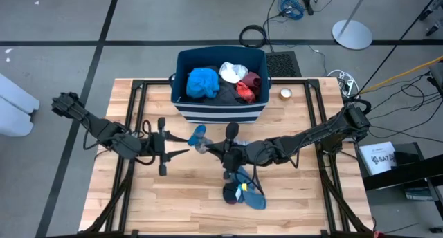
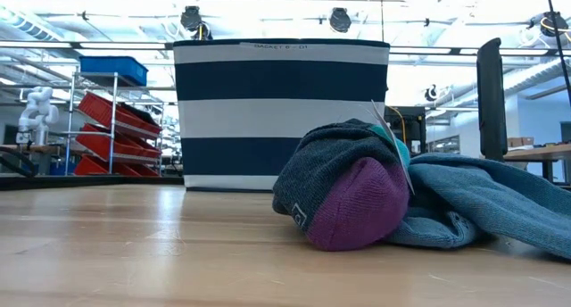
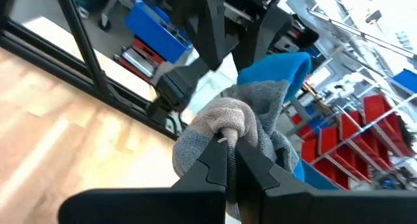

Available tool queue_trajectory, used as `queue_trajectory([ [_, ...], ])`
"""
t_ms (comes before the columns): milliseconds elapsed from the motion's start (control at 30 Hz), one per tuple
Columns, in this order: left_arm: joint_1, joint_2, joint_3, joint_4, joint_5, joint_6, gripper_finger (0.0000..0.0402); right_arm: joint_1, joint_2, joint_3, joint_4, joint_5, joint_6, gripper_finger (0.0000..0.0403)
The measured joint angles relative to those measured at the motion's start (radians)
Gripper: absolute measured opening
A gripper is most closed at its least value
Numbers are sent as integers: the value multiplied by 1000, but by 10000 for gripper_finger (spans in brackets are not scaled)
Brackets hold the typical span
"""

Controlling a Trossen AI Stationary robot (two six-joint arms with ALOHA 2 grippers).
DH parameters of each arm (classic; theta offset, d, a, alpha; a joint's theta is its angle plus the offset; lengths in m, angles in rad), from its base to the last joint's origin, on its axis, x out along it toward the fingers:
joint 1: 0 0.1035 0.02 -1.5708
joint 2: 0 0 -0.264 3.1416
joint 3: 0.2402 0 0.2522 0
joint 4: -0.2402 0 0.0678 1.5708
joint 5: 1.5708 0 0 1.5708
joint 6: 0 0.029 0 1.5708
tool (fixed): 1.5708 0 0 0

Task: Sort clothes
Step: Put the blue and gray sock into the blue laundry bin

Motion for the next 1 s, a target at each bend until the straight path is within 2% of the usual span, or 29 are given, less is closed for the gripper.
queue_trajectory([
  [233, 0, -63, 0, -79, -4, -52, 141, -8, -15, 0, -1, 31, -64, 0],
  [400, -1, -76, 0, -86, -4, -53, 141, -75, -54, 1, 6, 36, -65, 0],
  [767, 0, -71, 0, -88, -4, -53, 141, -362, -159, 1, -11, 36, -102, 0],
  [1000, 0, -71, 0, -88, -4, -53, 141, -557, -213, 1, -79, 26, 58, 0],
])
